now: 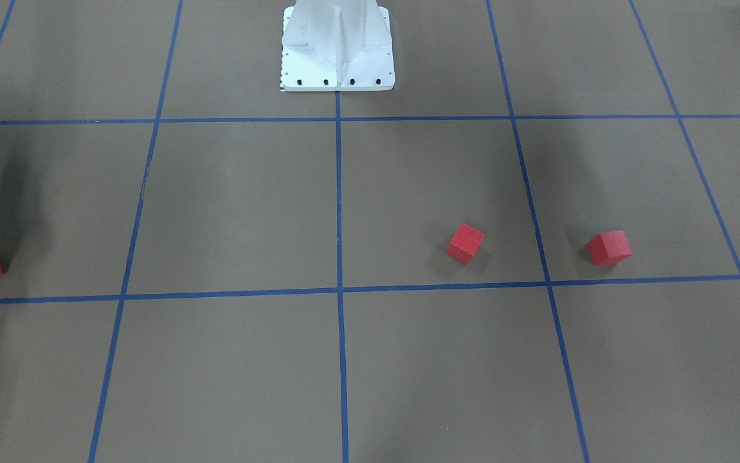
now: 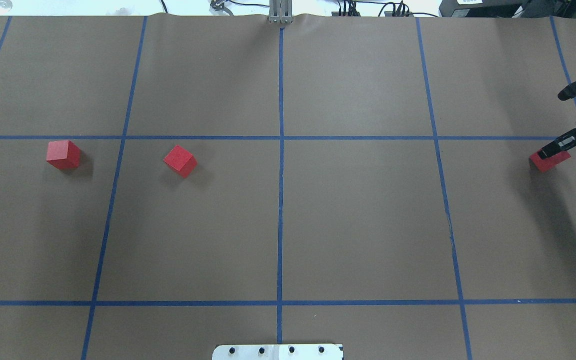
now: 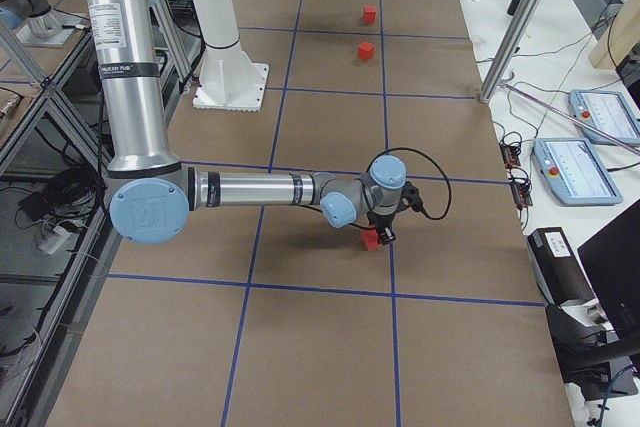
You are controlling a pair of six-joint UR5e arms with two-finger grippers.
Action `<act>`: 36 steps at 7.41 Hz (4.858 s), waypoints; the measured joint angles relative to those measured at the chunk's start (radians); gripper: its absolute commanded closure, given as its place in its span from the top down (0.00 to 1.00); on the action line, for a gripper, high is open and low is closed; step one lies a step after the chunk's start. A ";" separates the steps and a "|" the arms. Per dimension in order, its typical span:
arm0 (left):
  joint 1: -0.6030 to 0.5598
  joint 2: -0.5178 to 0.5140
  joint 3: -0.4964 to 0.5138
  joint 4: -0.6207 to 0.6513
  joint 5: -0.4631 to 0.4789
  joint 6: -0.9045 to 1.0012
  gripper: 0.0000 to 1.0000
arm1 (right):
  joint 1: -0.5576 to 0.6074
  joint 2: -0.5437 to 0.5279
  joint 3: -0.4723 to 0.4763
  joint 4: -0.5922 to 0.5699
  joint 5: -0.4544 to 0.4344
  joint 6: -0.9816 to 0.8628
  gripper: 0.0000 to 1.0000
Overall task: Form red blocks into L shape at center
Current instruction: 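Lower the right gripper onto the red cube near it and grasp, then carry the red cube with the right gripper to the grid center, release, then raise the right gripper away while the left gripper reaches toward a red cube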
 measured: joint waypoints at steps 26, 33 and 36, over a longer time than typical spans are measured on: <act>0.001 0.008 0.008 -0.003 0.000 0.001 1.00 | -0.756 0.689 0.084 -0.473 -0.491 1.143 0.99; 0.266 -0.067 -0.080 -0.120 0.009 -0.281 1.00 | -0.268 0.559 0.140 -0.483 -0.158 0.694 0.99; 0.507 -0.224 -0.080 -0.112 0.021 -0.484 1.00 | -0.005 0.356 0.140 -0.482 -0.029 0.232 0.99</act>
